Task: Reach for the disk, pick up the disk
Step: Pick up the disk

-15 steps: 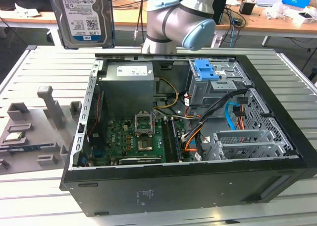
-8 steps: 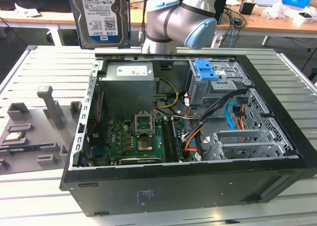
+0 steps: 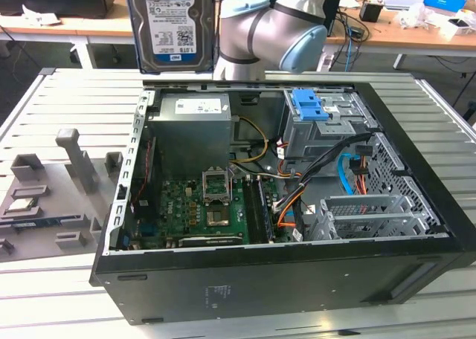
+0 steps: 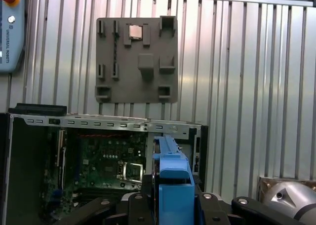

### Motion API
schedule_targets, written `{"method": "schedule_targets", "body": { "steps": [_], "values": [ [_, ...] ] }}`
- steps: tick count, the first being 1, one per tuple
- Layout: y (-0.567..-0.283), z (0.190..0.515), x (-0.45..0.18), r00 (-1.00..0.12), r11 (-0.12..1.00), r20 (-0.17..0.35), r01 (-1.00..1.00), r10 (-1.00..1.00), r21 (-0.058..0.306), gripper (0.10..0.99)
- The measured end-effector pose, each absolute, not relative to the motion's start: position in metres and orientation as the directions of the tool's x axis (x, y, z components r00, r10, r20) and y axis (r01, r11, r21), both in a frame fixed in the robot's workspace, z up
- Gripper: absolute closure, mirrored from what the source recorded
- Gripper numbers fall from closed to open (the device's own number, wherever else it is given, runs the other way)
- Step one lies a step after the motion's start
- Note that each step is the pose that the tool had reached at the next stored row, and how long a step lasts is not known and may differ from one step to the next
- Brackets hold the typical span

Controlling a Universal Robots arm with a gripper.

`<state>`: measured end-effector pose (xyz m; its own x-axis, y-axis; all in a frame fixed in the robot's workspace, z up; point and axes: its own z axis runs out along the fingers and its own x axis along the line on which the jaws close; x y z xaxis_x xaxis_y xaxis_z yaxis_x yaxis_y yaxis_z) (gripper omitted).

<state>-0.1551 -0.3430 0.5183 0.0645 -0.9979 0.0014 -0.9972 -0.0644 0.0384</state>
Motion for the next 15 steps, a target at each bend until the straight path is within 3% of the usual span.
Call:
{"method": "schedule_targets", "body": {
  "steps": [15],
  "values": [
    [-0.343,0.518,-0.087,0.064,-0.064,0.001,-0.997,-0.998,0.038,0.722]
  ]
}}
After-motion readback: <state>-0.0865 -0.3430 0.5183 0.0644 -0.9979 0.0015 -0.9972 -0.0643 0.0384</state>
